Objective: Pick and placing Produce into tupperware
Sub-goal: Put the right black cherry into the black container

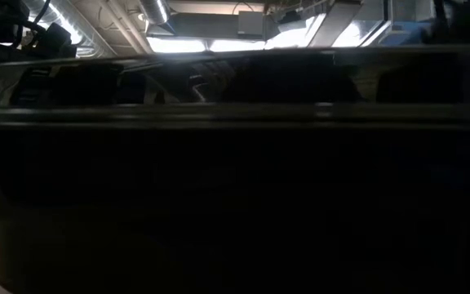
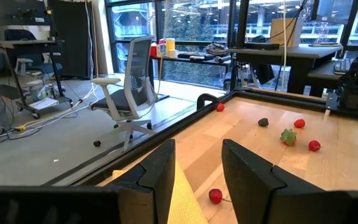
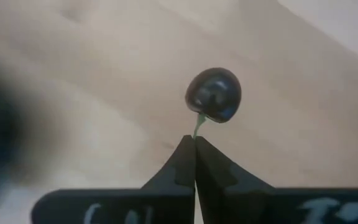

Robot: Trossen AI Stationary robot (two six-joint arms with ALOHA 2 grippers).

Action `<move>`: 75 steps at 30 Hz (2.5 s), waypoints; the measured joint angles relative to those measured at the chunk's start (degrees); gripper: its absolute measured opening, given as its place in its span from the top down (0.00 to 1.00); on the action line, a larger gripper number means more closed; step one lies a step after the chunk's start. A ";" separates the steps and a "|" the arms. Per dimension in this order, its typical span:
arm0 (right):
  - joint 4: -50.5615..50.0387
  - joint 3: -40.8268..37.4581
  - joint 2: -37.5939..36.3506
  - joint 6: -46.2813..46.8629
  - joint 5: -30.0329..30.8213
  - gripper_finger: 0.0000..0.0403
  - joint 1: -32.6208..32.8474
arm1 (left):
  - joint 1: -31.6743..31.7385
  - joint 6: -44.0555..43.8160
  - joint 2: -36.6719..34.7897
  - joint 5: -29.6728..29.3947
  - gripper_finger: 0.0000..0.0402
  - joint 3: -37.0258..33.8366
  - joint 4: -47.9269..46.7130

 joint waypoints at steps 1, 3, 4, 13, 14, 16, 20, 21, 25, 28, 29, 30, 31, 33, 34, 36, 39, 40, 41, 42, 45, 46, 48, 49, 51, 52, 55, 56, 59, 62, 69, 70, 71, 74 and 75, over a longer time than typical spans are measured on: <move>0.80 1.70 0.00 -1.64 1.38 1.00 0.00 | 0.01 0.00 -0.01 0.00 0.69 0.00 0.00; 2.86 4.69 -0.04 -6.82 4.22 1.00 0.00 | 0.00 -0.04 0.01 0.00 0.69 0.00 0.00; 3.88 6.05 0.10 -9.85 5.69 1.00 0.00 | 0.01 -0.20 -0.01 0.00 0.69 0.00 0.00; 6.27 23.41 12.10 -34.90 7.71 1.00 -3.80 | 0.01 -0.31 -0.01 0.00 0.69 0.02 0.00; 6.26 25.84 14.10 -37.52 6.58 1.00 -4.47 | -0.01 -0.30 0.00 0.00 0.69 0.01 0.01; 5.80 30.74 18.21 -42.50 3.68 1.00 -5.76 | -0.01 -0.31 0.00 0.00 0.69 0.00 0.00; 3.75 40.03 24.92 -51.02 -1.60 1.00 -8.00 | -0.01 -0.35 0.01 0.00 0.69 0.02 0.00; 2.79 42.05 26.19 -52.51 -2.51 1.00 -8.54 | 0.01 -0.37 0.01 0.00 0.69 0.00 0.00; -0.17 47.70 30.17 -56.99 -5.16 1.00 -10.39 | 0.01 -0.37 0.00 0.00 0.69 0.01 0.00; 0.24 49.16 31.82 -59.36 -7.20 1.00 -11.26 | 0.01 -0.36 -0.01 0.00 0.69 0.00 0.00; 0.64 49.25 32.25 -59.78 -7.96 1.00 -11.50 | -0.01 -0.35 -0.01 0.00 0.69 0.02 0.00; 1.00 49.27 32.64 -59.90 -8.29 1.00 -11.65 | 0.01 -0.37 0.00 0.00 0.69 0.00 0.00; 0.99 49.27 33.19 -59.92 -8.29 1.00 -11.65 | -0.01 -0.35 0.01 0.00 0.69 0.02 0.00; 1.20 49.24 34.07 -60.00 -8.33 1.00 -11.65 | 0.01 -0.28 0.01 0.00 0.69 0.01 0.00; 1.37 49.24 34.54 -59.98 -8.33 1.00 -11.65 | -0.01 -0.28 -0.01 0.00 0.69 0.00 0.00; 1.75 49.24 35.53 -60.00 -8.35 1.00 -11.63 | -0.01 -0.28 -0.01 0.00 0.69 0.00 0.00; 3.41 49.24 37.54 -60.00 -9.49 1.00 -11.63 | 0.01 -0.24 -0.01 0.00 0.69 0.00 0.00; 3.97 49.24 38.27 -60.00 -10.02 1.00 -11.63 | 0.01 -0.24 -0.01 0.00 0.69 0.00 0.00; 4.87 49.24 38.98 -60.10 -10.80 1.00 -11.63 | 0.00 -0.24 0.00 0.00 0.69 0.00 0.00; 5.75 49.24 39.68 -60.20 -11.35 1.00 -11.63 | 0.00 -0.23 0.00 0.00 0.69 0.01 0.00; 7.58 49.24 41.88 -61.29 -13.11 1.00 -11.63 | 0.01 -0.22 -0.01 0.00 0.69 0.01 0.00; 8.18 49.24 42.57 -61.38 -13.73 1.00 -11.63 | 0.00 -0.22 -0.01 0.00 0.69 0.01 0.01; 8.45 49.24 43.74 -61.36 -14.51 1.00 -11.63 | 0.00 -0.21 0.01 0.00 0.69 0.00 0.00; 8.79 49.22 44.06 -61.38 -14.90 1.00 -11.63 | 0.00 -0.20 -0.01 0.00 0.69 0.01 0.00; 9.05 49.22 44.63 -61.36 -15.20 1.00 -11.63 | -0.01 -0.20 -0.01 0.00 0.69 0.02 0.00; 9.12 49.22 44.79 -61.38 -15.21 1.00 -11.63 | 0.00 -0.20 -0.01 0.00 0.69 0.01 0.00; 9.22 49.22 44.85 -61.51 -15.21 1.00 -11.63 | 0.00 -0.20 0.00 0.00 0.69 0.00 0.00; 9.24 49.22 44.83 -61.51 -15.19 1.00 -11.64 | 0.00 -0.20 0.01 0.00 0.69 0.02 0.00; 9.22 49.22 44.83 -61.66 -15.19 1.00 -11.72 | 0.01 -0.18 -0.01 0.00 0.69 0.00 0.00; 9.24 49.22 44.83 -61.64 -15.19 1.00 -11.72 | 0.01 -0.17 0.01 0.00 0.69 0.00 0.00; 8.91 49.20 45.68 -61.47 -15.04 1.00 -11.96 | 0.00 -0.20 -0.01 0.00 0.69 0.01 0.00; 9.30 49.20 45.92 -61.40 -15.04 1.00 -11.96 | 0.01 -0.20 -0.01 0.00 0.69 0.00 0.00; 9.26 49.20 46.07 -61.27 -15.04 1.00 -11.96 | 0.00 -0.20 0.00 0.00 0.69 0.01 0.00; 9.54 49.20 46.57 -61.23 -15.06 1.00 -11.96 | -0.01 -0.17 -0.01 0.00 0.69 0.00 0.00; 9.23 49.20 46.69 -61.23 -15.08 1.00 -11.96 | 0.01 -0.17 0.00 0.00 0.69 0.01 0.00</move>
